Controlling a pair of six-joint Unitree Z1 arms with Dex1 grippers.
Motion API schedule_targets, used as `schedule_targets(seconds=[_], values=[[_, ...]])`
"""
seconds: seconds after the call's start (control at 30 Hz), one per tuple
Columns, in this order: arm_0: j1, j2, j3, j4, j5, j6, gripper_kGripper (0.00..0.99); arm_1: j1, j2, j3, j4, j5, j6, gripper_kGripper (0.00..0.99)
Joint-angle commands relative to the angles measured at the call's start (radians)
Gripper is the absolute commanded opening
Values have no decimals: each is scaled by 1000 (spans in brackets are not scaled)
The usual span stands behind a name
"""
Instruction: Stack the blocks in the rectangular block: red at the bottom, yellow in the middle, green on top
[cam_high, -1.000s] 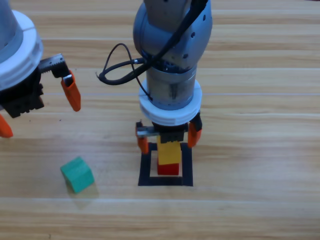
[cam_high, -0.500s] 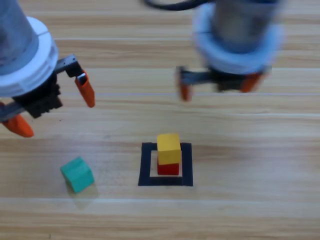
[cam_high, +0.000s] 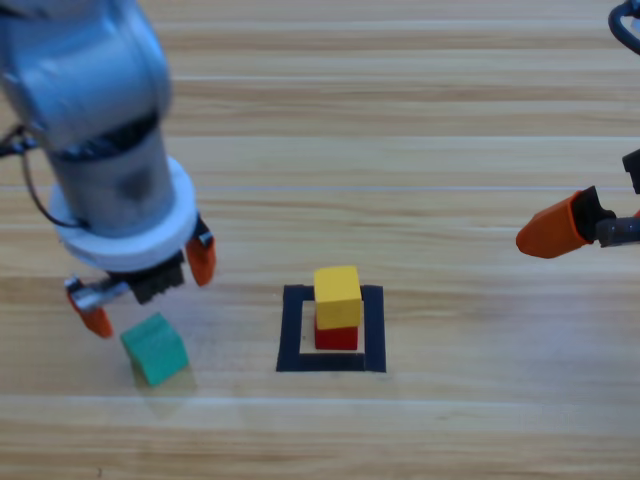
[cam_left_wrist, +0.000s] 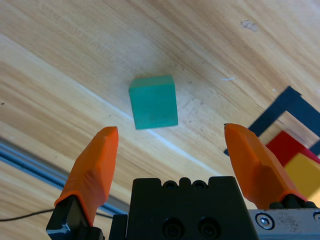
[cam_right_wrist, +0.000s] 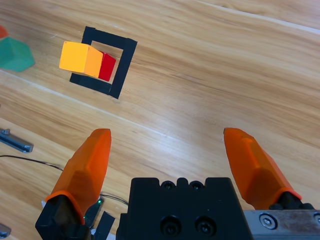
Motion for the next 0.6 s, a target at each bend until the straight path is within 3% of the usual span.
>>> schedule_targets(seconds=[0.03, 0.6], values=[[47, 47, 91, -102, -41, 17, 908, -31, 79, 6, -53, 55, -44, 990], [102, 31, 273, -311, -92, 32, 911, -31, 165, -23, -54, 76, -125, 990]])
